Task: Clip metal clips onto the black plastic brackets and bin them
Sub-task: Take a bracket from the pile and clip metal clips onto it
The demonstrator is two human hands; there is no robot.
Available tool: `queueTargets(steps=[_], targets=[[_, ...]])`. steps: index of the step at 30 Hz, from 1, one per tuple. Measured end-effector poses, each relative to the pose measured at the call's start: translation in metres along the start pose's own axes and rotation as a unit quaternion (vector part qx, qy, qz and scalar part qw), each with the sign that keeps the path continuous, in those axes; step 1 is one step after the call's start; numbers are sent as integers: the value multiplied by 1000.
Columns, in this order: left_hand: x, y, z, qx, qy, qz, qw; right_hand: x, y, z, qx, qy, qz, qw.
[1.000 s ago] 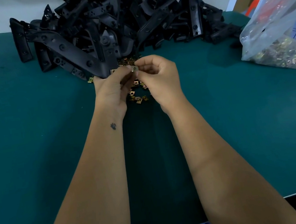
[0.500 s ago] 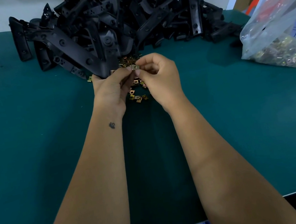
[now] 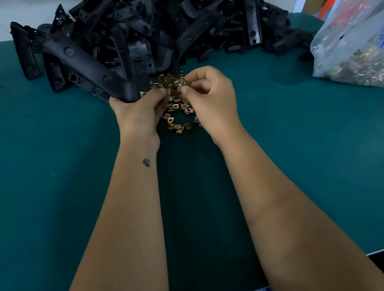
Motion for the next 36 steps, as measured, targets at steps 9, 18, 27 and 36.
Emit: queueTargets(steps=[9,18,27,36], targets=[[6,-1,-5,-204,-56,-22,977,1,-3,0,-145,-32,-48,988],[9,-3,-7,-230,-83,-10,970,-1,-3,-2,-248,-65,-82,963],[10,-4,-9,-271,-118,-25,955,-2,-4,-1,-259,-74,-81,959],[11,-4,-10,-282,-138,-23,949,-4,0,0,-292,-60,-110,948]])
Point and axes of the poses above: each hand's wrist, its own x-axis away from the middle knuckle, its own z-axis out of the back of the hand, y = z × x, the point moved 3 cm from there along -x, towards the middle knuckle, and after that the axes turned 10 degrees about -z, right-handed, at the moved point
